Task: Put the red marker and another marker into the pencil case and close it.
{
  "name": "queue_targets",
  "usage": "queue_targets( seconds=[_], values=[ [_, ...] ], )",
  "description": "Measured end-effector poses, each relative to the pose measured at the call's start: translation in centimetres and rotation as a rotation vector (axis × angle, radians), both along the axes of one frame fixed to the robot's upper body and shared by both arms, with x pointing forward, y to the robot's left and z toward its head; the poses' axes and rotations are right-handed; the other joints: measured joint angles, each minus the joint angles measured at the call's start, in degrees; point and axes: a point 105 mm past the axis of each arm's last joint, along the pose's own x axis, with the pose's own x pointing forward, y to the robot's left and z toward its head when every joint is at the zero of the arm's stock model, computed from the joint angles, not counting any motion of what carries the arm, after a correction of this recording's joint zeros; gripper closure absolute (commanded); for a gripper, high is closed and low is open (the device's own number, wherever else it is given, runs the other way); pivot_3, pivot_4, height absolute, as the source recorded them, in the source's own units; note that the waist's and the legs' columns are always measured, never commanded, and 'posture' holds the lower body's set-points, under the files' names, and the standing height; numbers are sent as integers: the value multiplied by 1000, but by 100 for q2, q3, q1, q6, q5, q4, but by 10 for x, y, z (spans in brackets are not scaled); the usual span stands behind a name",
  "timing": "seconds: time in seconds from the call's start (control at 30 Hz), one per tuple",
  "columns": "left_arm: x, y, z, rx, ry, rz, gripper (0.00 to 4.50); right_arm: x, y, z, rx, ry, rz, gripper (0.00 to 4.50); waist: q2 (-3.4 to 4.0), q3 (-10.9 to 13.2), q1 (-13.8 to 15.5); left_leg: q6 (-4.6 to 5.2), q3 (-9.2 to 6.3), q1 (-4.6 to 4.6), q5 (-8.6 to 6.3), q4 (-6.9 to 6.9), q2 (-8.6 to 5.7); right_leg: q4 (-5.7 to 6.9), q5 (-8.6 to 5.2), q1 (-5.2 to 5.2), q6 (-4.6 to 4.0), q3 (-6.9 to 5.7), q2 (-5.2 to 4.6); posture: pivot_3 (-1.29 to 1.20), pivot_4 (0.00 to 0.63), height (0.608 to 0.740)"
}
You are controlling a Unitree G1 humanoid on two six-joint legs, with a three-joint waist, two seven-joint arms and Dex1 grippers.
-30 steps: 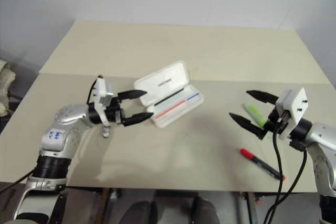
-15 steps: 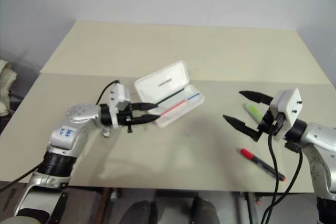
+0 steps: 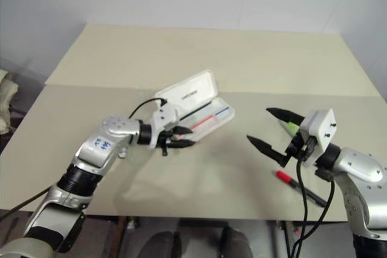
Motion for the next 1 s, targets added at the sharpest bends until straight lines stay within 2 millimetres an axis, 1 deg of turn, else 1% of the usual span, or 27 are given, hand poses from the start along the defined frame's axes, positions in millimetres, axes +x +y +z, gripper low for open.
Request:
queue_targets(
  seconds=[0.07, 0.27, 0.43, 0.57, 0.77, 0.8, 0.9, 1.0],
  values=[
    [-1, -1, -5, 46, 19, -5, 2573, -2, 2, 0, -1, -2, 0, 0, 0, 0, 11, 0, 0, -2, 0, 0, 0, 0, 0, 0, 0, 0, 0, 0, 150, 740],
    [-1, -1, -4, 138, -6, -26, 2573, -5, 3, 0, -5, -6, -1, 0, 0, 0, -7, 0, 0, 0, 0, -1, 0, 0, 0, 0, 0, 0, 0, 0, 150, 740],
    [1, -3, -5, 174, -11, -36, 2573, -10, 5, 4, -32, -18, 11, 0, 0, 0, 0, 0, 0, 0, 0, 1, 0, 0, 0, 0, 0, 2, 0, 0, 150, 740],
    [1, -4, -6, 181, -7, -42, 2573, -16, 0, 0, -49, 34, 27, 0, 0, 0, 2, 1, -1, 0, 0, 1, 0, 0, 0, 0, 0, 2, 0, 0, 150, 740],
    [1, -5, -6, 184, 2, -37, 4411, -27, 0, -5, -56, 95, 88, 0, 0, -1, 9, 1, -1, 1, 0, 1, -1, 1, 0, 1, 0, 2, 0, 0, 150, 740],
    [1, -5, -6, 183, 5, -39, 4489, -29, 0, -6, -62, 105, 101, 0, 2, -1, 28, 2, -1, 2, 0, 2, -3, 1, 0, 3, 0, 2, -2, 0, 150, 740],
    [0, -7, -6, 179, 5, -43, 4489, -33, 1, -6, -73, 118, 136, 0, -1, -2, 129, 5, -3, 1, 1, 11, -2, 1, 0, 7, -1, 4, -2, 0, 150, 740],
    [2, -7, -6, 193, -25, -45, 4489, -34, 2, -6, -76, 119, 144, 0, -1, -2, 143, 7, -5, 2, 3, 11, -2, 3, 0, 7, -1, 5, -2, 0, 150, 740]
  ],
)
